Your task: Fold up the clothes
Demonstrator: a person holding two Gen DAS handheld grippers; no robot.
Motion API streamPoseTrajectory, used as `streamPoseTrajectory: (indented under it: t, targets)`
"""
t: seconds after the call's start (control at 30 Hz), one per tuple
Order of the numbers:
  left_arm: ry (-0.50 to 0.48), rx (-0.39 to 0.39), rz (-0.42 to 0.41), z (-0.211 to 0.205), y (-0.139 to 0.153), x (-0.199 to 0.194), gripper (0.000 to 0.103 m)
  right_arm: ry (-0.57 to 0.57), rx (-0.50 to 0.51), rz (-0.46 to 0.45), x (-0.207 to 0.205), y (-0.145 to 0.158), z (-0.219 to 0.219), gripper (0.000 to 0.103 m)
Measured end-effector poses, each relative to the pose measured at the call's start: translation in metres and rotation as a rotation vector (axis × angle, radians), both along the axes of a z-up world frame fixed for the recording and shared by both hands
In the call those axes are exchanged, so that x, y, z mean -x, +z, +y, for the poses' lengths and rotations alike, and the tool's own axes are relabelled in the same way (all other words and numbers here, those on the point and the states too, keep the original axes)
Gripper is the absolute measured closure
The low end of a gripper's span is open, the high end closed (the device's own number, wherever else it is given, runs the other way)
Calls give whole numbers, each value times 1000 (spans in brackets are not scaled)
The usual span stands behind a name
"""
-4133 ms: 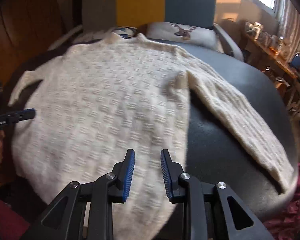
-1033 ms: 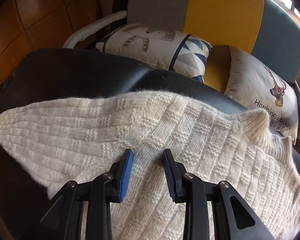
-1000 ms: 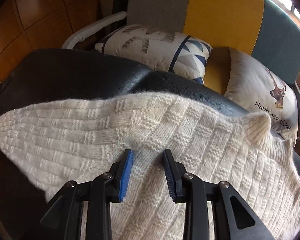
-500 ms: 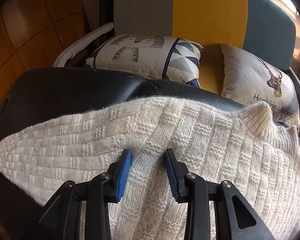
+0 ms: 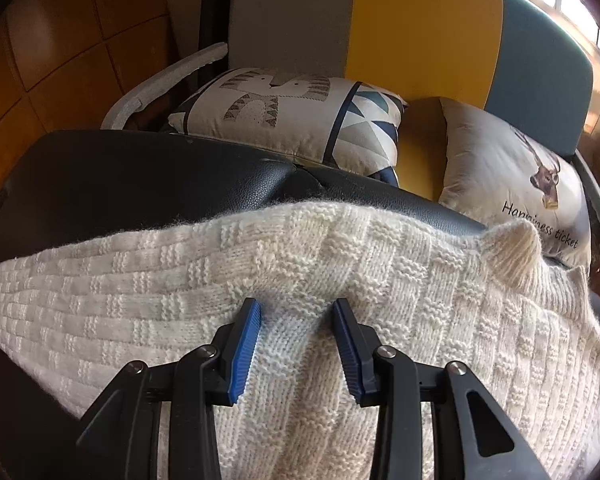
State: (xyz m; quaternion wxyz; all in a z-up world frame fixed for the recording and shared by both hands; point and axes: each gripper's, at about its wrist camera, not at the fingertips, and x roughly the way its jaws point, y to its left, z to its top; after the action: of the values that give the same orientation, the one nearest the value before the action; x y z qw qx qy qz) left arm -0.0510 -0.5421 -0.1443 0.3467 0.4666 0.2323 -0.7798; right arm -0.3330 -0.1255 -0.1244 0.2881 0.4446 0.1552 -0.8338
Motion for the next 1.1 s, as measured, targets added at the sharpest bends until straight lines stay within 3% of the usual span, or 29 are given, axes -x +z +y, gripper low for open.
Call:
streamPoseTrajectory:
  t: [0.1, 0.2, 0.33, 0.4, 0.5, 0.7, 0.87, 0.97, 1.03, 1.1]
  targets:
    - [9, 16, -16, -6, -1, -1, 88, -11, 15, 21, -2, -1, 0, 64]
    - [40, -7, 6, -10, 9, -5, 86, 19, 30, -22, 3, 5, 6, 64]
    - [78, 53, 84, -2, 40, -23, 86, -1, 158, -103, -5, 27, 43, 65]
    - [40, 16, 152, 13, 52, -22, 83, 9, 196, -123, -21, 34, 66, 65]
    - [-110, -59, 227, 63, 63, -16, 79, 15, 215, -158, -50, 33, 102, 65]
    - [-522, -208, 316, 232, 73, 10, 78, -65, 215, -208, -105, 22, 185, 65]
    - [-829, -289, 293, 377, 63, -7, 78, -166, 246, -232, -151, 17, 265, 65]
    - [-903, -284, 199, 421, 43, -26, 78, -241, 153, -252, -173, 0, 303, 65]
    - [-891, -243, 127, 426, 17, -30, 79, -231, 149, -228, -187, -10, 321, 67]
    - [-896, -198, 160, 423, 8, -36, 79, -218, 183, -185, -196, -12, 333, 73]
